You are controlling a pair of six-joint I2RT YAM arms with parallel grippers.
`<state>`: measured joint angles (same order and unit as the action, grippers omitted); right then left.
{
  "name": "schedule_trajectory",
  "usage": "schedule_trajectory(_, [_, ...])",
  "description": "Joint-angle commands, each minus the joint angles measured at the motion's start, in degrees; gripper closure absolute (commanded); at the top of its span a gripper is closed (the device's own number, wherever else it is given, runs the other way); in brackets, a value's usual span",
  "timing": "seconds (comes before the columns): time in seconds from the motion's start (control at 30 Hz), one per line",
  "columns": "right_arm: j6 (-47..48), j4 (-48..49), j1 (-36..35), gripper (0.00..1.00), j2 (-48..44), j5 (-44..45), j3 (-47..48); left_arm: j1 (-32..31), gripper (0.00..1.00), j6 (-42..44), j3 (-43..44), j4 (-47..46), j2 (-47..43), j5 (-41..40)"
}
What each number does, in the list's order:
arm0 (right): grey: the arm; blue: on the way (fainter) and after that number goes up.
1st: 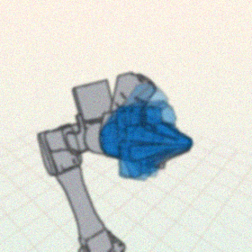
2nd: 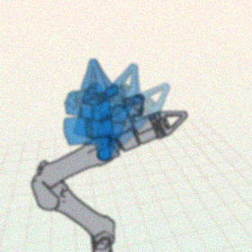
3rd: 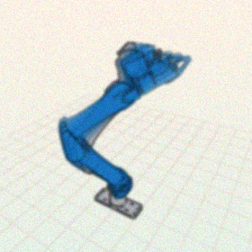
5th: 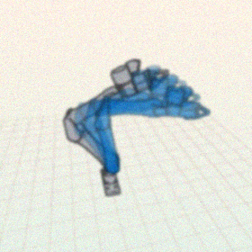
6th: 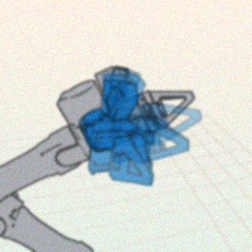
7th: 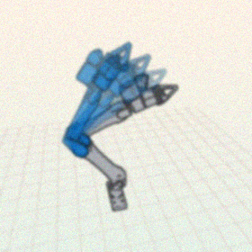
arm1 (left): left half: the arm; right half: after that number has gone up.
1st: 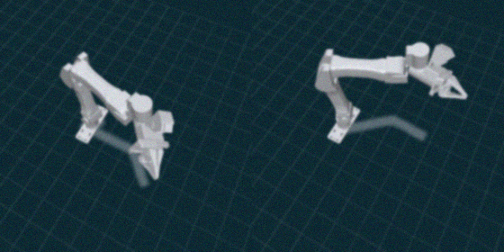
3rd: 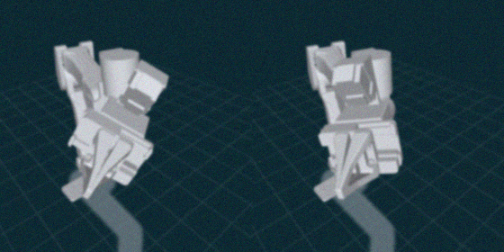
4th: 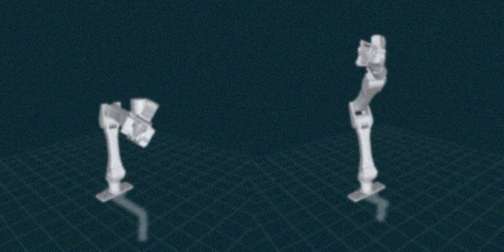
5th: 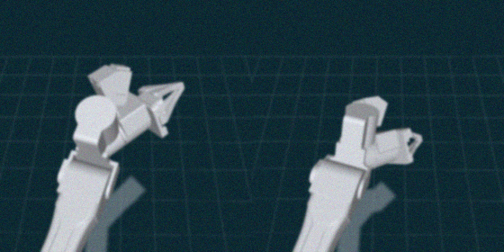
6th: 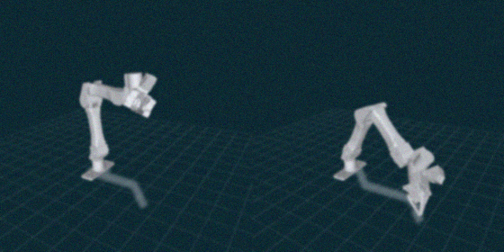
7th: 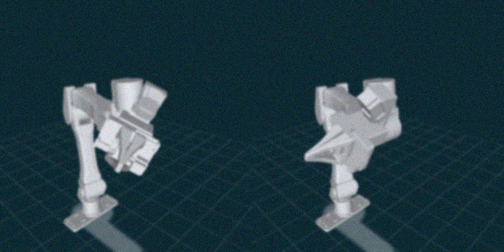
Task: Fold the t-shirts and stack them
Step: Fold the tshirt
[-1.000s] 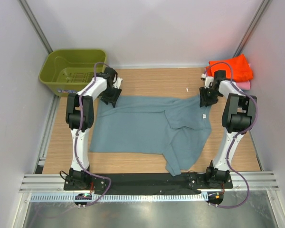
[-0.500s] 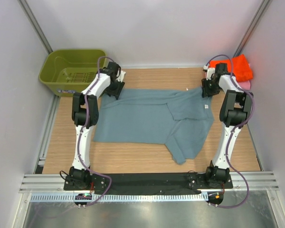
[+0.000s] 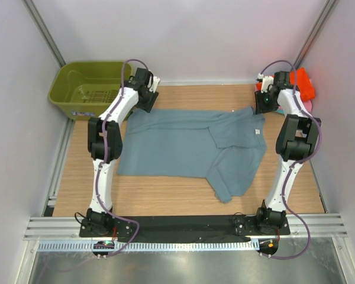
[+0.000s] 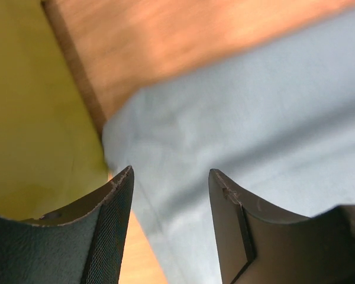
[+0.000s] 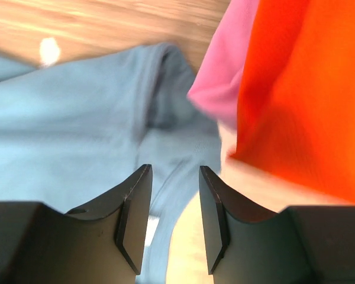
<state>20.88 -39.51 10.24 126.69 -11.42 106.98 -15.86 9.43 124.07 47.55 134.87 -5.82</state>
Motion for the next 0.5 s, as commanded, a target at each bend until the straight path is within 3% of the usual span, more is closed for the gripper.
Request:
schedule_trajectory(0.0, [2.22, -3.02, 0.04, 0.57, -12.86, -5.79, -1.59, -0.31, 0.45, -1.17, -5.23, 0.52, -11.62, 3.09])
schedule_trajectory(0.23, [10.31, -8.13, -5.75, 0.57, -23.41, -8.88, -15.39, -0.23, 0.49, -2.92, -21.13, 4.83, -18.49, 11.44])
schedule_trajectory(0.47, [8.13, -6.46, -21.29, 0.57, -28.34, -7.83, -21.55, -0.31, 0.5, -3.63, -35.03, 2.03, -23.59, 12.94])
